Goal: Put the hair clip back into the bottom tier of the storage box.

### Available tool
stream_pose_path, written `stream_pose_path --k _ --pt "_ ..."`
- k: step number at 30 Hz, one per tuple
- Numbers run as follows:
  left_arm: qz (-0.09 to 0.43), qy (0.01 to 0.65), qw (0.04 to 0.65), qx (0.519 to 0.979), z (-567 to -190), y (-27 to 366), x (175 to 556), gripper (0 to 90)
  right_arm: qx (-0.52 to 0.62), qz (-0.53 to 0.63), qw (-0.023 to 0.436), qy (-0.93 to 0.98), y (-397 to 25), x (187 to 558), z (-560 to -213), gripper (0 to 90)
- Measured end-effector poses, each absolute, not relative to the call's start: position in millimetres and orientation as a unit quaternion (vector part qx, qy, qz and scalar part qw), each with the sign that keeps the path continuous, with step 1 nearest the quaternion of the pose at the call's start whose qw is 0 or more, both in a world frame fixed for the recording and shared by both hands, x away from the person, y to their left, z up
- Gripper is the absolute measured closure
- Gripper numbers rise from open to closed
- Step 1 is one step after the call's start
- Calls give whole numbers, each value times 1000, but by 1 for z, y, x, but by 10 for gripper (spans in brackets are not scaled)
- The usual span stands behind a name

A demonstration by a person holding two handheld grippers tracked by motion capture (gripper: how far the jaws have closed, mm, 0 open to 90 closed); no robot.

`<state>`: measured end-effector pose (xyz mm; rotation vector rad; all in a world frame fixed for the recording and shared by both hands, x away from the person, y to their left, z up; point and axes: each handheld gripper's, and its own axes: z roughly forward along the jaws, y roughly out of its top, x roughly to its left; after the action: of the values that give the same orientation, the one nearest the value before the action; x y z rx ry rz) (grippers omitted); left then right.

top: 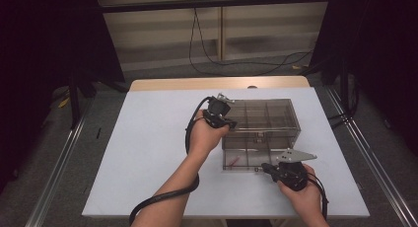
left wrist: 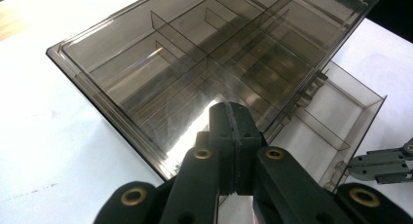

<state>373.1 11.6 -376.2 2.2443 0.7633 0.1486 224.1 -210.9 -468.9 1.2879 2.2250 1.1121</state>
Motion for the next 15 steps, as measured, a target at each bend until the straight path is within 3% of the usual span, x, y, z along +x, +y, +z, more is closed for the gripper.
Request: stream_pose_path --k 15 --pt "59 302 377 874 -377 11 373 900 456 389 175 781 -205 225 -470 900"
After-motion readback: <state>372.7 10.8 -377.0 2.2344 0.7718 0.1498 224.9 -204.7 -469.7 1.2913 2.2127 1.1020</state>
